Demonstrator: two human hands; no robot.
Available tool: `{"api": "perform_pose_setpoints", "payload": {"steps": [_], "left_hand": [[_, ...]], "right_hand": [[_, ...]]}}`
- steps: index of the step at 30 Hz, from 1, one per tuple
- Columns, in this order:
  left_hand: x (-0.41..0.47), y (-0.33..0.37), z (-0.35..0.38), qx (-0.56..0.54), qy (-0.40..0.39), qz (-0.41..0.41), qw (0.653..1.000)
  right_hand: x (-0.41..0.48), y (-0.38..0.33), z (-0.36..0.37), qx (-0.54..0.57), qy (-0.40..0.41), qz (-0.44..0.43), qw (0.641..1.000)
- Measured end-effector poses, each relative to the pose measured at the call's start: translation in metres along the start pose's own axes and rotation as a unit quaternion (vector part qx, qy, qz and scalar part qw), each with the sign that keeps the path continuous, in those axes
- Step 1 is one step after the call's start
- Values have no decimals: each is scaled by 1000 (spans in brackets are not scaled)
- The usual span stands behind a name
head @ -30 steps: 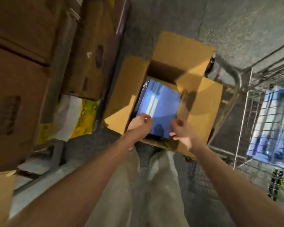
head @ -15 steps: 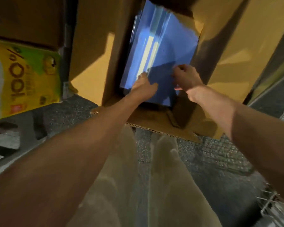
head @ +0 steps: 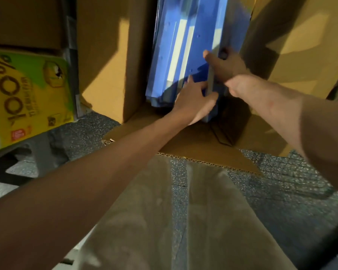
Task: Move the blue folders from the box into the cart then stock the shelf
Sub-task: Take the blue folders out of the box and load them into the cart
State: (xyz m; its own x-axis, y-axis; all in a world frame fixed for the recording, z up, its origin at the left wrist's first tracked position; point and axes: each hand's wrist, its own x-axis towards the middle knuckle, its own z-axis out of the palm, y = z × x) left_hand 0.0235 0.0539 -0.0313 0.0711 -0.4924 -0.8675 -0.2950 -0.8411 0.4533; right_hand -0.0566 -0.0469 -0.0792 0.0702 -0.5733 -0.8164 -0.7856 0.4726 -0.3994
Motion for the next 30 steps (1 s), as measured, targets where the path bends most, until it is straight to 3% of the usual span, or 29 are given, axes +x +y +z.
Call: {"api": "perform_pose_setpoints", "payload": {"steps": [4, 10, 15, 20, 22, 25, 30], "left_hand": [[10, -6, -8, -17, -2, 33, 999], [20, -13, 0, -45, 55, -9, 997], [23, -11, 5, -150, 163, -53, 974], [21, -14, -5, -228, 135, -74, 962], [16, -12, -7, -300, 76, -71, 948], [2, -2, 6, -293, -2, -60, 954], [1, 6, 28, -317, -7, -65, 946]], "right_hand": [[-3, 15, -11, 14, 23, -5, 1000], [-7, 38, -25, 96, -12, -4, 995], [-16, 44, -30, 149, -21, -4, 989], [-16, 41, -30, 129, -11, -5, 992], [-14, 45, -29, 104, 5, -16, 994], [-12, 43, -27, 91, 38, -6, 995], [-11, 39, -27, 19, 71, 15, 997]]}}
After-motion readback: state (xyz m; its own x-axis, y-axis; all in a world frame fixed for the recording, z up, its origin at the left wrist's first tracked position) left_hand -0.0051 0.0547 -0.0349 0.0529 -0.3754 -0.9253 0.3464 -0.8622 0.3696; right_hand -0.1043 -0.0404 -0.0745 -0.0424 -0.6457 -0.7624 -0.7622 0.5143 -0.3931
